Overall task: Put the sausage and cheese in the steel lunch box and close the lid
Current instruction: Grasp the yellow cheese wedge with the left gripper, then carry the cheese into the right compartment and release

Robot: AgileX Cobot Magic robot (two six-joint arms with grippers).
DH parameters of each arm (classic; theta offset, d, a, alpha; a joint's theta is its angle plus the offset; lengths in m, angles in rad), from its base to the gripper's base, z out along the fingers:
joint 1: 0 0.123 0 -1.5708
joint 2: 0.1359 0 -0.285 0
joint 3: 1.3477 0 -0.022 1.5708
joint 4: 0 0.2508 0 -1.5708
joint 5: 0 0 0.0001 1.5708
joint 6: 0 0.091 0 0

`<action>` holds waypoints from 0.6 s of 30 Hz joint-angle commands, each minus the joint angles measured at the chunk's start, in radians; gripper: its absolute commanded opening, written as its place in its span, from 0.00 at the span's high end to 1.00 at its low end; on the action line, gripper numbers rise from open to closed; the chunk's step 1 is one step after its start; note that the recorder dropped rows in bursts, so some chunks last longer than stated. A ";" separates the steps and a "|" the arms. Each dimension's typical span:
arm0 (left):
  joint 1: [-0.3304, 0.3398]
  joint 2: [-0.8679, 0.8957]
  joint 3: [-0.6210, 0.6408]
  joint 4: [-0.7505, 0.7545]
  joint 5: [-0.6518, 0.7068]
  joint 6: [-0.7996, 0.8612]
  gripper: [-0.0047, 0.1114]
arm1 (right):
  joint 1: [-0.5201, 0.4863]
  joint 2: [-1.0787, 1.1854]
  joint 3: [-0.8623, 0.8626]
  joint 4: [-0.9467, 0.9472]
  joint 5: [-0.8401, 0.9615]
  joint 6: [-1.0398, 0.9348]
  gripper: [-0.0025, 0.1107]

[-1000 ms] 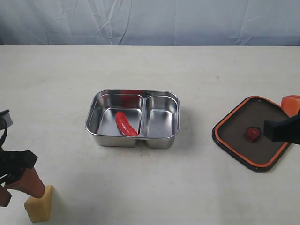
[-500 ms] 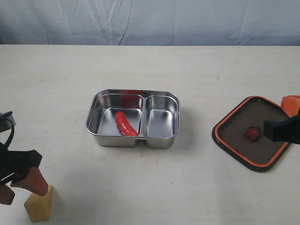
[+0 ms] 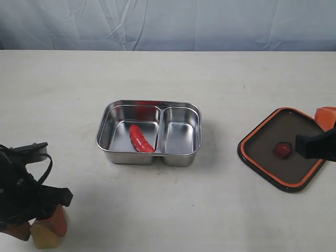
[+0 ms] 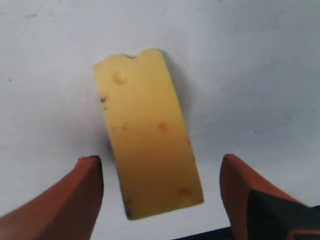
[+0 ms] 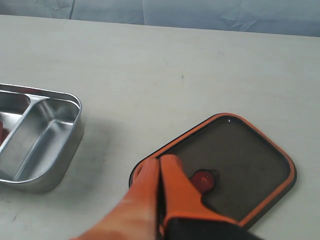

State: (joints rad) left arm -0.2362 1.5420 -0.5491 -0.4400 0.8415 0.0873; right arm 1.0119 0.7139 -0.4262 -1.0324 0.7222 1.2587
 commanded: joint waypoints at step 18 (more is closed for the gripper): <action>-0.008 -0.036 -0.133 -0.188 0.014 0.173 0.96 | -0.004 -0.004 0.004 -0.005 0.041 0.000 0.98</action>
State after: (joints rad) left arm -0.2364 1.5486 -0.6404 -0.5376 0.8381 0.1895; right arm 1.0119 0.7139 -0.4262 -1.0324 0.7390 1.2587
